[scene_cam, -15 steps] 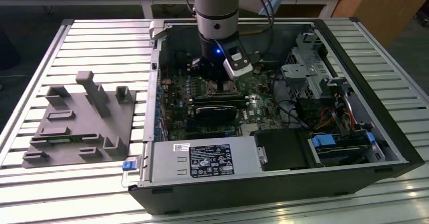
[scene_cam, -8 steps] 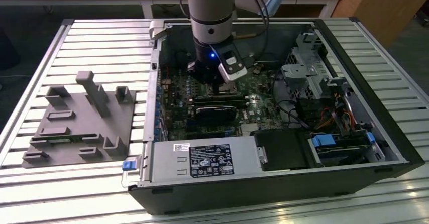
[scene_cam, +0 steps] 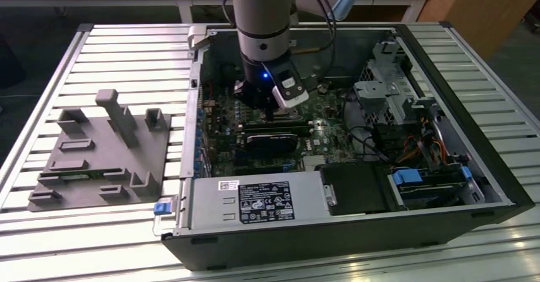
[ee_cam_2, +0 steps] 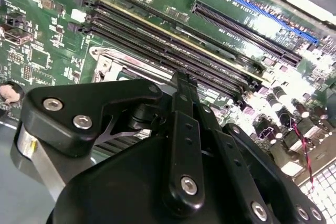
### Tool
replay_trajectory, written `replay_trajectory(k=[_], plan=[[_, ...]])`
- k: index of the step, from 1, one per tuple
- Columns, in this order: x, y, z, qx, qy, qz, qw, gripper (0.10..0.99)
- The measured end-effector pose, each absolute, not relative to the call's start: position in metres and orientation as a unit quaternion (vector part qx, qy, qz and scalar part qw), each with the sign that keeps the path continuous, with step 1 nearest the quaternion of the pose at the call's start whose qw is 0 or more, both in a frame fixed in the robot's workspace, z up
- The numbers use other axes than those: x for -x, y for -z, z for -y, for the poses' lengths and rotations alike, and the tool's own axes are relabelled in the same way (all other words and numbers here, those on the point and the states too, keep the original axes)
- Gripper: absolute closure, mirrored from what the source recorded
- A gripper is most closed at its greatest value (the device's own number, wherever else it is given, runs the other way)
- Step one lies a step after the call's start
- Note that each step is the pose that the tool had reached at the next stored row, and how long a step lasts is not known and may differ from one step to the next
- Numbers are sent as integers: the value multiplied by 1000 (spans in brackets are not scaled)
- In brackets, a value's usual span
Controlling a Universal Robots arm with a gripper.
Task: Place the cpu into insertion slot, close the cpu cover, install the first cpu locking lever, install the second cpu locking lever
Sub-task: 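Install the second cpu locking lever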
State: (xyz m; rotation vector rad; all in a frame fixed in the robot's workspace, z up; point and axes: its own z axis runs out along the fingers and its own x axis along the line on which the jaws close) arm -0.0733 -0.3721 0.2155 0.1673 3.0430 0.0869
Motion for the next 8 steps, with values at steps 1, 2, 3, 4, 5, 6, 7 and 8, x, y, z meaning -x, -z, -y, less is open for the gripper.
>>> replay_trajectory(k=[1,2,3,4,5,6,7,8], plan=[[74,-215,373,-55,-33,-997,46,980],[74,-215,374,-55,-38,-997,46,980],[74,-215,375,-55,-44,-996,46,980],[74,-214,376,-55,-47,-996,45,980],[75,-214,377,-55,-51,-996,45,980],[75,-213,378,-55,-54,-996,45,980],[75,-213,380,-55,-57,-996,45,980],[75,-213,382,-55,-60,-996,45,980]])
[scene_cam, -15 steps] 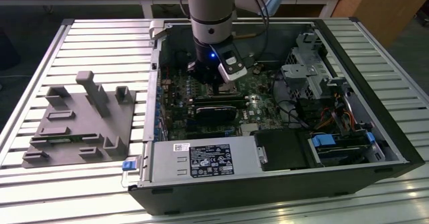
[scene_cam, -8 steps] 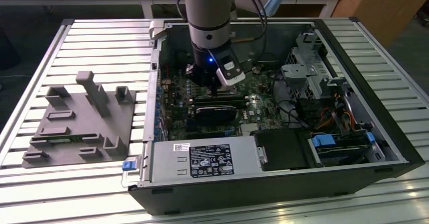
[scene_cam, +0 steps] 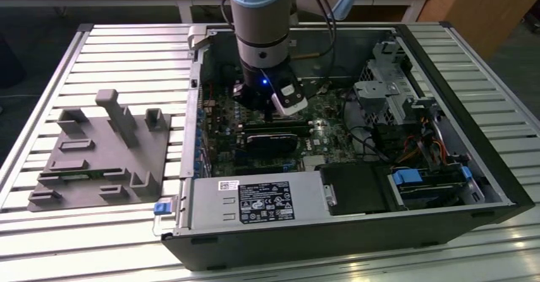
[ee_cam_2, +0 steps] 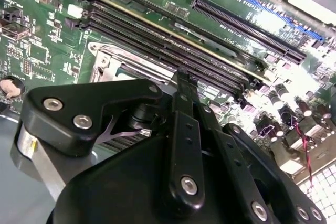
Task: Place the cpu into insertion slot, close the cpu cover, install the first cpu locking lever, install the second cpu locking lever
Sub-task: 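Install the second cpu locking lever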
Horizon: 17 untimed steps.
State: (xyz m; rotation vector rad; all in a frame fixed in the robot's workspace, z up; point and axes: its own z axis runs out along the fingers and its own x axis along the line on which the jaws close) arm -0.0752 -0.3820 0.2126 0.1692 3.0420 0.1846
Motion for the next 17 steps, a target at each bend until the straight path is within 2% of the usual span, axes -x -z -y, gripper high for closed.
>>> replay_trajectory(k=[17], plan=[[85,-201,402,-56,-123,-990,41,980]])
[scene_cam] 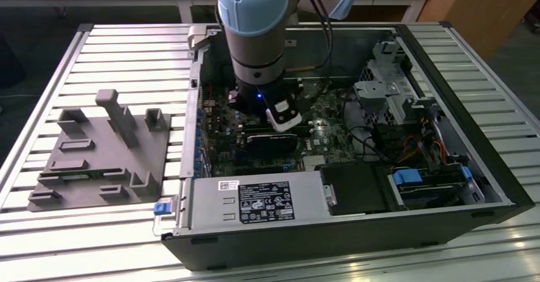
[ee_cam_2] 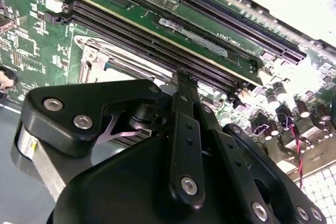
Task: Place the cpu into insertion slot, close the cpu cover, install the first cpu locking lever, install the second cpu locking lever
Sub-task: 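Install the second cpu locking lever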
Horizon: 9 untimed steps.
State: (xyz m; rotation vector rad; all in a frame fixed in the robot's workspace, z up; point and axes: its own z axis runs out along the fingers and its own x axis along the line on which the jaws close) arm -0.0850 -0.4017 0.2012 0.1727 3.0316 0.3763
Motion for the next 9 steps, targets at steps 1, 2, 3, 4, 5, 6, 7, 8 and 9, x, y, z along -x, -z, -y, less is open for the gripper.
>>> replay_trajectory(k=[1,2,3,4,5,6,7,8,9], plan=[[85,-200,403,-56,-126,-990,41,980],[86,-200,404,-57,-130,-989,40,980],[86,-199,404,-57,-133,-989,40,980],[87,-198,405,-57,-135,-988,40,980],[87,-197,405,-57,-137,-988,40,980],[88,-196,405,-57,-140,-988,40,980],[88,-195,405,-57,-141,-988,40,980],[89,-194,405,-57,-143,-987,40,980],[90,-193,405,-57,-144,-987,40,980]])
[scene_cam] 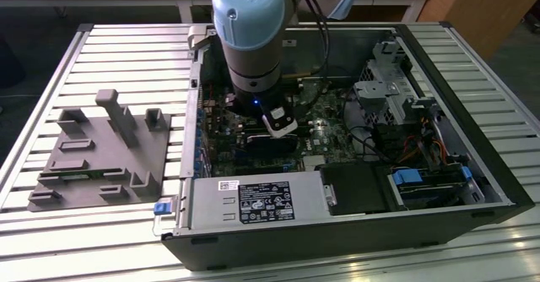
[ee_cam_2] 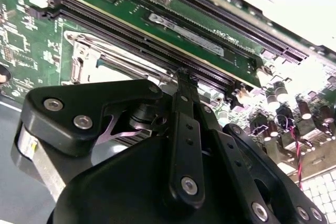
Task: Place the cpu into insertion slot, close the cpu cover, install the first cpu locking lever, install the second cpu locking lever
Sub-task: 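Install the second cpu locking lever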
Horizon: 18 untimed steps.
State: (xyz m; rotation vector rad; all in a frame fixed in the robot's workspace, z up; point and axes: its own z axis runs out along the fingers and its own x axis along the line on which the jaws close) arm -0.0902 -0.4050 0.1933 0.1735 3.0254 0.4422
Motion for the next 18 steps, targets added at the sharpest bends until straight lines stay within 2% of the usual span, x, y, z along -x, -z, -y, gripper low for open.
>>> replay_trajectory(k=[10,18], plan=[[98,-189,405,-56,-161,-985,38,980],[100,-186,405,-56,-164,-984,38,980]])
